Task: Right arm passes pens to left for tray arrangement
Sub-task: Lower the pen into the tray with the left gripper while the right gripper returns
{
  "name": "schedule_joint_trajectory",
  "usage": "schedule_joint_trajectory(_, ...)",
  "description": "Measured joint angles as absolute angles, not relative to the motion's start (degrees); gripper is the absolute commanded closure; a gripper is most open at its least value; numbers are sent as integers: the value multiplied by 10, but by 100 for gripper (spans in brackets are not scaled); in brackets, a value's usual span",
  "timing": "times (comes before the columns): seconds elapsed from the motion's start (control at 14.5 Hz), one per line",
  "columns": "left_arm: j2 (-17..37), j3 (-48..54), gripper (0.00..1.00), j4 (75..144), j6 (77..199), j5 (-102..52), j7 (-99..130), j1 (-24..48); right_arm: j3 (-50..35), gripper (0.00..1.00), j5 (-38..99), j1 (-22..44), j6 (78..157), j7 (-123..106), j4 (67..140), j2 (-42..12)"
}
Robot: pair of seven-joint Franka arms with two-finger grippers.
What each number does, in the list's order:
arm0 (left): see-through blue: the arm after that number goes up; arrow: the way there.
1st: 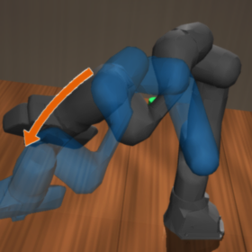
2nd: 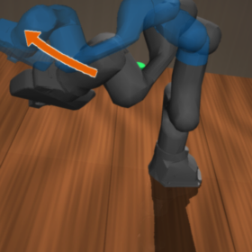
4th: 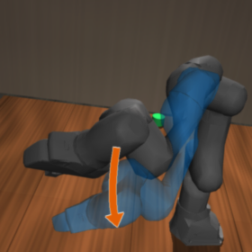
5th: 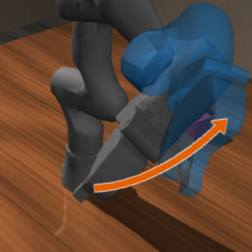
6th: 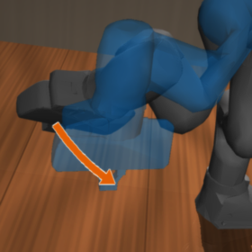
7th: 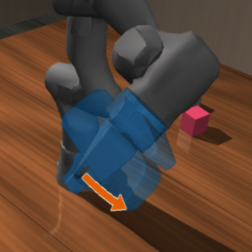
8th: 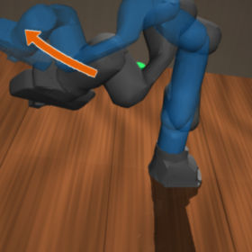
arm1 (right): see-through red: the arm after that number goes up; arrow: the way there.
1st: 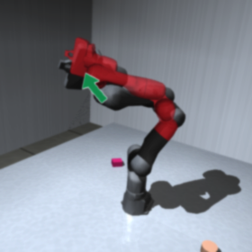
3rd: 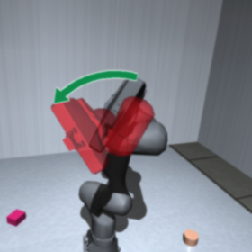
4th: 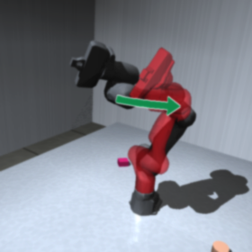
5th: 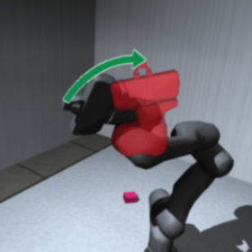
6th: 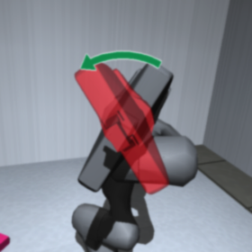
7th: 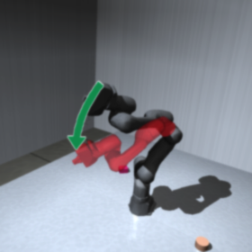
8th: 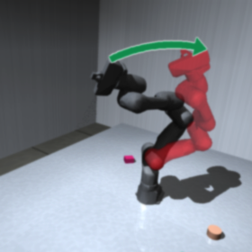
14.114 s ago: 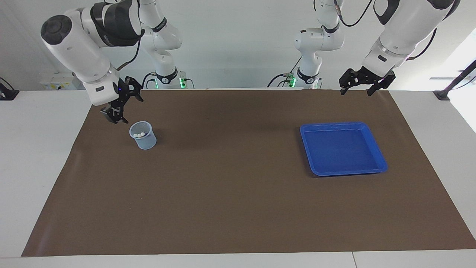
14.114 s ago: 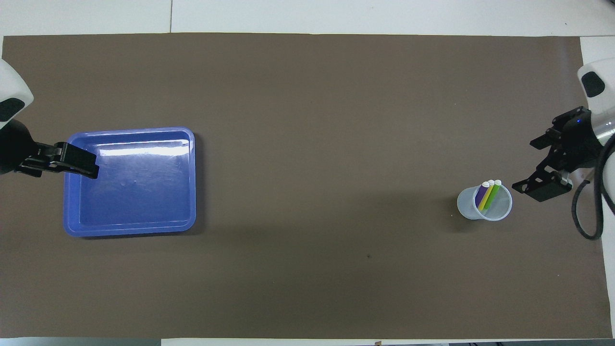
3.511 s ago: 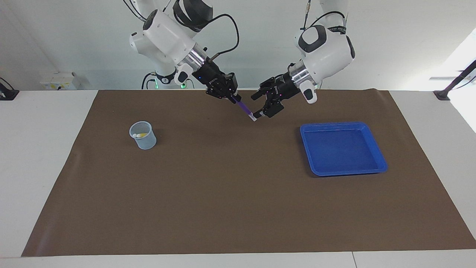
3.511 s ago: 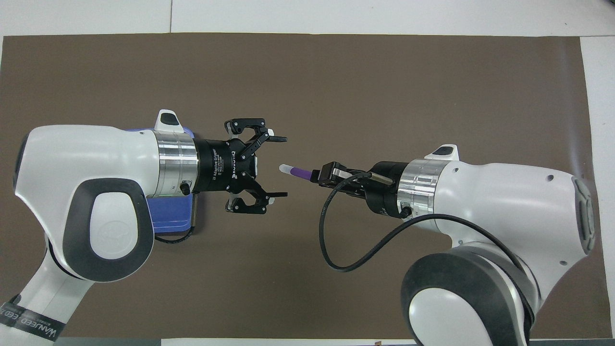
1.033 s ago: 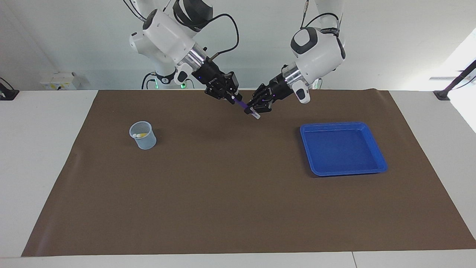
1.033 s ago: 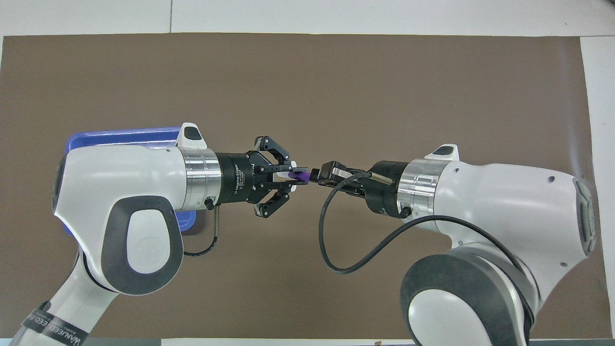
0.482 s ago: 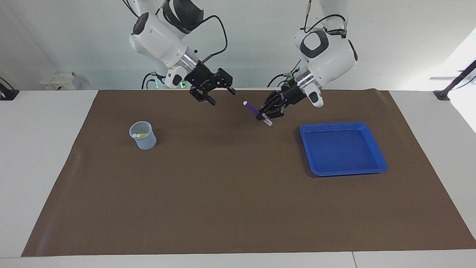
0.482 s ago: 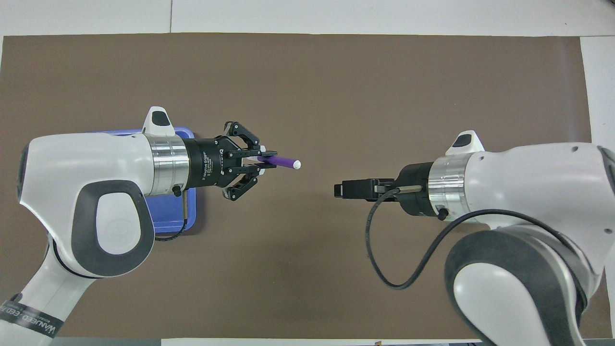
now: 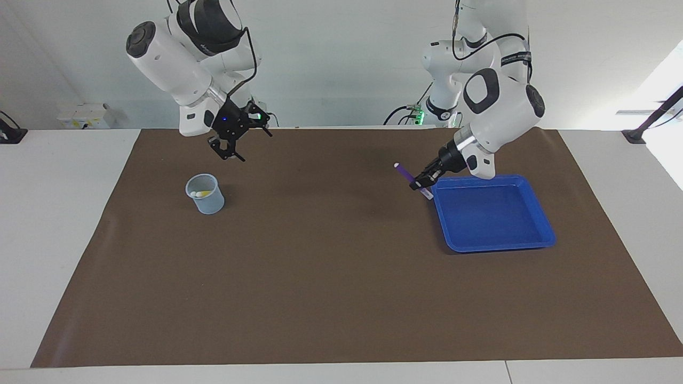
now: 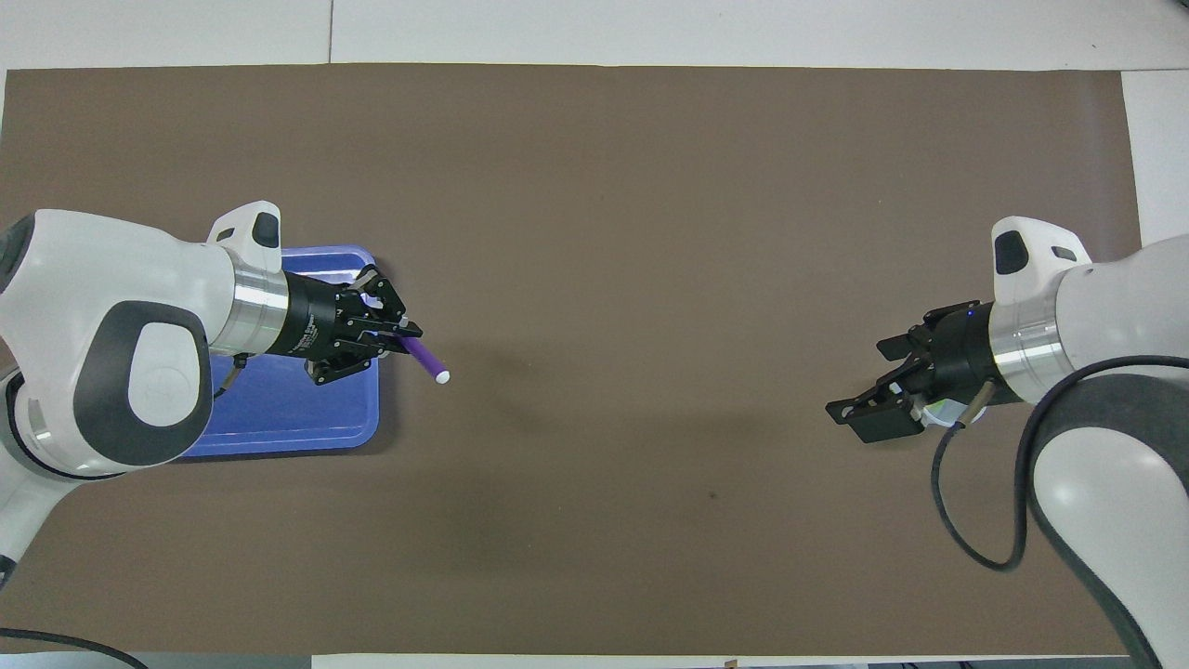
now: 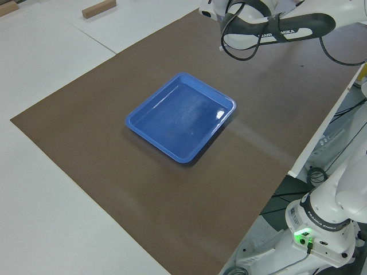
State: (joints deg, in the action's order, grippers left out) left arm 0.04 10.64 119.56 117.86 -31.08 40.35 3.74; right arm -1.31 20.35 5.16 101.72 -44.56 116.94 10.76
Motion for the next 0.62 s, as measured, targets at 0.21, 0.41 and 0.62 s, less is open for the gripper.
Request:
schedule_joint_trajectory(0.21, 19, 106, 100, 1196, 1170, -201, 300, 15, -13, 0, 127, 48, 1011, -629, 1159, 106)
schedule_joint_trajectory(0.41, 44, 106, 100, 1196, 1170, -106, 195, 3, -14, 0, 82, 25, 1011, -816, 1122, 59)
schedule_joint_trajectory(0.62, 75, 106, 100, 1194, 1173, -42, 127, 2, -13, 0, 41, 1, 1015, -919, 1078, -19)
